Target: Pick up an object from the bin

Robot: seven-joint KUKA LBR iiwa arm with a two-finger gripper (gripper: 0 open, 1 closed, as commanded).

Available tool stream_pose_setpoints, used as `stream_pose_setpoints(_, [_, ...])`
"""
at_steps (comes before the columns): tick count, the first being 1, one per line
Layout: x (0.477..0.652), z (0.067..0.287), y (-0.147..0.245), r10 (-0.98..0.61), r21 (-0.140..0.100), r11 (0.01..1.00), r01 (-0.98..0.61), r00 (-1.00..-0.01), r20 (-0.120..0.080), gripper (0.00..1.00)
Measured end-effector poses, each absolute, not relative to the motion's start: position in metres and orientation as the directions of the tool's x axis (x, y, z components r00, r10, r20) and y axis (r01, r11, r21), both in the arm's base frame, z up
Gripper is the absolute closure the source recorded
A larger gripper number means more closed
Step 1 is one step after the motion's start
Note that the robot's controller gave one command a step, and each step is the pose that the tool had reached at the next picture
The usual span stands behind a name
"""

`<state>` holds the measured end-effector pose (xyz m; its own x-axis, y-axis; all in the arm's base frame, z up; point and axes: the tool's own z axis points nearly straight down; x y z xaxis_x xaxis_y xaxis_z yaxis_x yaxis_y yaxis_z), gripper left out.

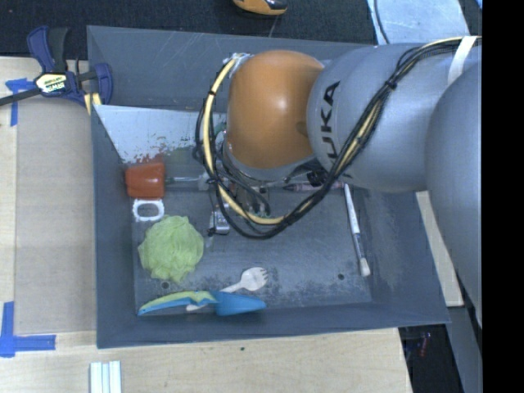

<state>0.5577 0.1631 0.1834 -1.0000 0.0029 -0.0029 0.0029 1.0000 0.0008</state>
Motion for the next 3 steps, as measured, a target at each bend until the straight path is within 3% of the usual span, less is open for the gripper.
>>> stream_pose_setpoints(2, [0.564,0.194,0.162,-0.003,0.000,1.000,-0.003,-1.000,0.002,0.00])
stream_pose_setpoints(3, [0.581,0.225,0.145,-0.008,0.000,1.000,-0.008,-1.000,-0.002,0.00])
